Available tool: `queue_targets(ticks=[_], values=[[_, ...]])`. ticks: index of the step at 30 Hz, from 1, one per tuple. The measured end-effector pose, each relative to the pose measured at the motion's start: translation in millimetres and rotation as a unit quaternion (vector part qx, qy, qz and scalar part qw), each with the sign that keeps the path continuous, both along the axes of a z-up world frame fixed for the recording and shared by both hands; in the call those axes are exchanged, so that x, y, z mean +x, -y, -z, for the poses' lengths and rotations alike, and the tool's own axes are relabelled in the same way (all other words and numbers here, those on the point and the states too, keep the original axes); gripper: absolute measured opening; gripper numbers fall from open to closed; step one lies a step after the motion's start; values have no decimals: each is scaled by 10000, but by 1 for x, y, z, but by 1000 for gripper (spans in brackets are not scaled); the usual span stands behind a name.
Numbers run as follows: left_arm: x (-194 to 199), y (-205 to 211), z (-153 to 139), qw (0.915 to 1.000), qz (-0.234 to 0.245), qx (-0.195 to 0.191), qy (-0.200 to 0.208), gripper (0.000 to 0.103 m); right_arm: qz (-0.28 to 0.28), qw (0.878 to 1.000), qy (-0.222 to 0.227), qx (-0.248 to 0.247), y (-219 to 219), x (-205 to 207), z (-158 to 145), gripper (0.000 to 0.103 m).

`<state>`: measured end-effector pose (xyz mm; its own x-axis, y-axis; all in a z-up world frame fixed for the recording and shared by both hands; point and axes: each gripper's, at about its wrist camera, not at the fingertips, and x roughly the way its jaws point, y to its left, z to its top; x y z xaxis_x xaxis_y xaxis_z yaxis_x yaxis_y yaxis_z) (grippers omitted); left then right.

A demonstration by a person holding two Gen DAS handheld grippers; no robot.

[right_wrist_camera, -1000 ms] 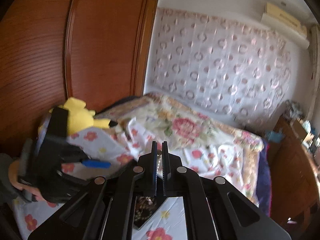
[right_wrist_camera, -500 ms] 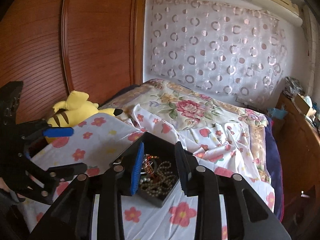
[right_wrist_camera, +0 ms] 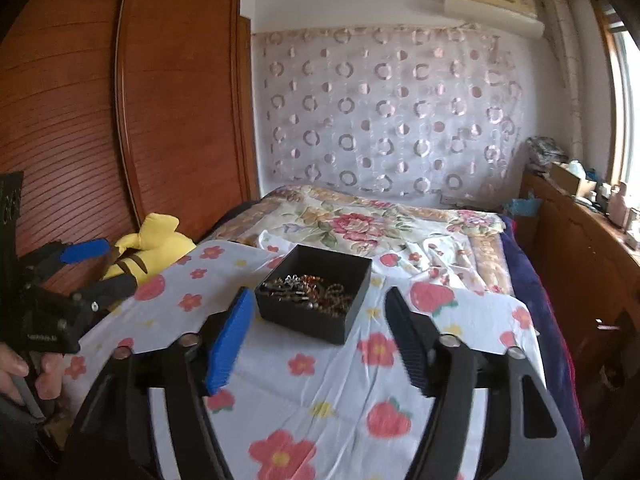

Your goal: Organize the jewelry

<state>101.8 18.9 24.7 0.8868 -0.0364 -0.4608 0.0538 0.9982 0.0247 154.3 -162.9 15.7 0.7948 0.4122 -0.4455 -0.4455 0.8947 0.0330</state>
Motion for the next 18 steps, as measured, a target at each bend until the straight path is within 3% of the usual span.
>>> queue_targets(ticks=[4, 10, 18], values=[[-26, 4, -1, 9999, -71, 24, 110, 95, 285, 9992, 217, 181, 13, -40, 5, 101], [-50, 6, 3, 9998, -39, -84, 193, 95, 541, 9967, 230, 558, 31, -71, 14, 101], [-63, 5, 12, 9998, -109, -111, 156, 95, 735, 9959, 307, 429, 25, -84, 23, 101]])
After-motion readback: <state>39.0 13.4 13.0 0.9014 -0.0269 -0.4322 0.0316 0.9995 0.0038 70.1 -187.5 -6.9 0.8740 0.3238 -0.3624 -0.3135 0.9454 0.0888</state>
